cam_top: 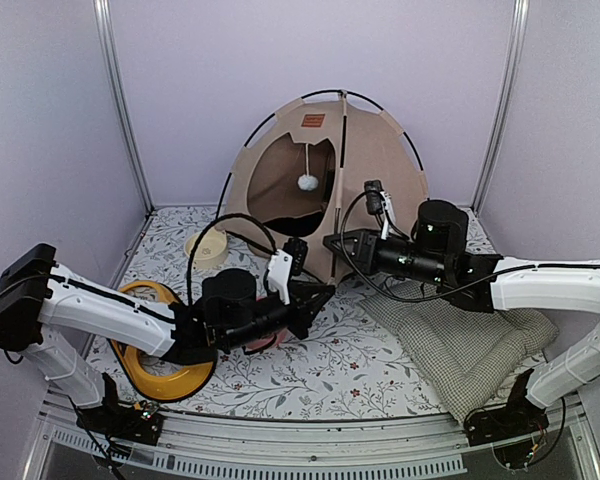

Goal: Set up the pet tent

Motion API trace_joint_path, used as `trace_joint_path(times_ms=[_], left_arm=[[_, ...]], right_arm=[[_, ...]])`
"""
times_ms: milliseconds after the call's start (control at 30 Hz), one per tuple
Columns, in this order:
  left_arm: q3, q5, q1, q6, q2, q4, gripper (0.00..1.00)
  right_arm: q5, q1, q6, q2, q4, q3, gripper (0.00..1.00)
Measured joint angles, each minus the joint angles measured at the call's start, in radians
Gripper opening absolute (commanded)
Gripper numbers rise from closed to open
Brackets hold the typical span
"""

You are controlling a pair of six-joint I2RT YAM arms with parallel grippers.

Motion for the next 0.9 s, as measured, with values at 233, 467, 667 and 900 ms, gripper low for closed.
trace_joint_path(times_ms=[233, 467, 667, 900], left_arm=[[-0.004, 0.0, 0.0, 0.0, -0.003, -0.003, 0.0], [-0.008, 0.0, 0.0, 0.0, -0.02, -0.014, 0.0], [-0.011, 0.006, 0.0, 0.0, -0.036, -0.023, 0.0], [-0.011, 0.031, 0.012, -0.005, -0.042, -0.031, 0.0]], right_arm=[[-0.001, 0.0, 0.0, 0.006, 0.0, 0.0, 0.0], [0.0, 0.0, 0.0, 0.006, 0.003, 0.0, 0.0], [0.0, 0.005, 0.003, 0.006, 0.007, 0.0, 0.0], [-0.005, 0.006, 0.027, 0.008, 0.009, 0.0, 0.0]])
